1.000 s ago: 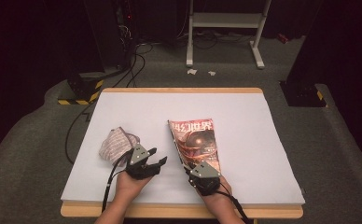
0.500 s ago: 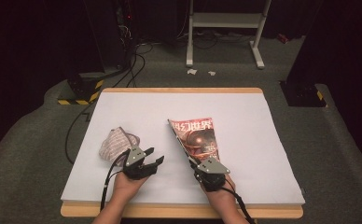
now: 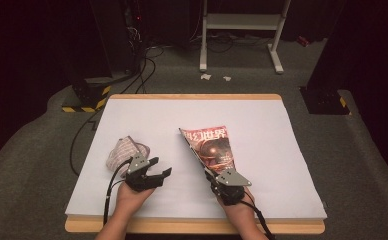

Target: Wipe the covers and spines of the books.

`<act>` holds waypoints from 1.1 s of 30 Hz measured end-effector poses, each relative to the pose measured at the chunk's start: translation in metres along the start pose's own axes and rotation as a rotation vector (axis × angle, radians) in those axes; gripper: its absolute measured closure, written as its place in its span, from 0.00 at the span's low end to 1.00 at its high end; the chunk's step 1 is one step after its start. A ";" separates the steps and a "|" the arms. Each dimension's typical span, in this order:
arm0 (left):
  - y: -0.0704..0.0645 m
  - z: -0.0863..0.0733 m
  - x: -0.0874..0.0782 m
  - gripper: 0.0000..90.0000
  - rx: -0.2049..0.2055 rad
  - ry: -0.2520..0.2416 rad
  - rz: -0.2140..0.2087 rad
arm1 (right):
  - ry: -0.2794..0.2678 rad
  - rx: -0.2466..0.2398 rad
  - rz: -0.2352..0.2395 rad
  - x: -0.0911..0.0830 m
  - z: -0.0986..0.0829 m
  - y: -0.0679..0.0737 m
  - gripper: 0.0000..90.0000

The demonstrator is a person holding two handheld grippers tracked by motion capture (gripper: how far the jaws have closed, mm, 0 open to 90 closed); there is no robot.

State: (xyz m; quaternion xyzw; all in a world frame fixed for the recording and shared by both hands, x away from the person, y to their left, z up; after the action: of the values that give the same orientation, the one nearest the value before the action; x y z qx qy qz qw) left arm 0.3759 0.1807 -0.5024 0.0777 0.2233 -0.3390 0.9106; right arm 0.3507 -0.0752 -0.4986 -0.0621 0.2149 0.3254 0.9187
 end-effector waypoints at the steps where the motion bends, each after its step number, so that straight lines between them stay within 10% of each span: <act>1: 0.000 0.000 -0.001 0.35 0.006 -0.003 0.001 | -0.001 0.001 0.001 0.000 0.000 0.000 0.94; 10: 0.011 0.007 -0.019 0.36 0.043 -0.044 0.060 | 0.005 -0.004 0.010 0.001 -0.001 0.001 0.93; 33: 0.081 -0.004 -0.055 0.27 -0.032 -0.039 0.235 | 0.011 0.003 0.033 0.002 -0.003 0.002 0.91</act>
State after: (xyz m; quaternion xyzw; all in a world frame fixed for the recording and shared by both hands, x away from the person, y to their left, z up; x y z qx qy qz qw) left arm 0.3901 0.2752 -0.4819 0.0819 0.2001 -0.2279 0.9494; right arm 0.3500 -0.0733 -0.5021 -0.0586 0.2214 0.3399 0.9121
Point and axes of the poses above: each handheld gripper's, and its own axes: x roughly forward along the jaws, z roughly out of its top, y roughly to its left, the point moved 4 cm from there along x, roughly forward along the jaws, and after that the axes turned 6 degrees about x, right-handed, at the moved point
